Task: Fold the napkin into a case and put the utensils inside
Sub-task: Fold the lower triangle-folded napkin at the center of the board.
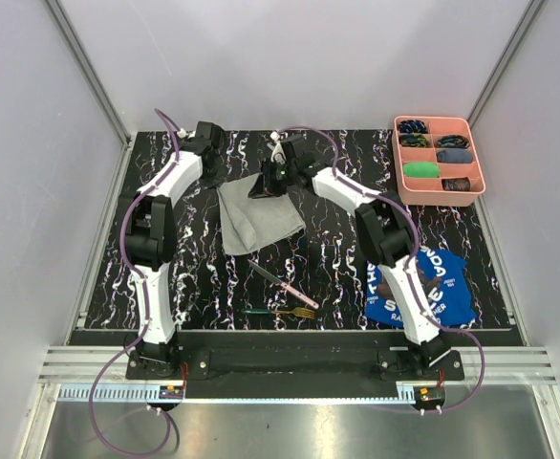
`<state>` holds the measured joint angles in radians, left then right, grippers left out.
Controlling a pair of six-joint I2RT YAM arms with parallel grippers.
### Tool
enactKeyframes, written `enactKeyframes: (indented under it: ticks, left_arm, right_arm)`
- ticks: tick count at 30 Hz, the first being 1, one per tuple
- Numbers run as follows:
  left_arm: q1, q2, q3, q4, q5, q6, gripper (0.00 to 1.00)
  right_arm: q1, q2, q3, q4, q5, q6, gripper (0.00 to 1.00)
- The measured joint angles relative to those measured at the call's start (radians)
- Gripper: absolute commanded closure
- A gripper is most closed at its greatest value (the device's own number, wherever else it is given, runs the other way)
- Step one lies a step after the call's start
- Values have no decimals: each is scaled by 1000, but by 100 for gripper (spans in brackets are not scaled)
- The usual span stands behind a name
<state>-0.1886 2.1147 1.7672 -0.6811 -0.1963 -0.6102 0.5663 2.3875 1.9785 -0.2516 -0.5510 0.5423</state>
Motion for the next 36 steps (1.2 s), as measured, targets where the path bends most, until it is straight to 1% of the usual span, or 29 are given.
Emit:
enactKeyframes:
  ticks: [2,3,6,8,10,19,28,36]
  left_arm:
    - [0,0,0,0,0,1,100]
    - [-1,0,0,1,0,1,100]
    - [-1,0,0,1,0,1,100]
    - [-1,0,0,1,0,1,100]
    - [-1,0,0,1,1,0,100]
    - [-6,16,22,1,6,-8,100]
    - [-42,84,96,-1,17,-35,100]
    - [-80,139,150,-2,36,-45,100]
  right_arm:
    - [-3,74,80,-4,-16,7,89]
    - [-4,110,120,-5,-21,12,94]
    - [-4,208,222,-8,-49,31,99]
    - [-4,273,294,-11,-72,44,100]
    - [-4,312,333,-10,-88,51,100]
    - [-5,385,400,-32,-111,95,100]
    - [-6,393,407,-40,-140,129,100]
    - [-13,393,407,-68,-166,123,100]
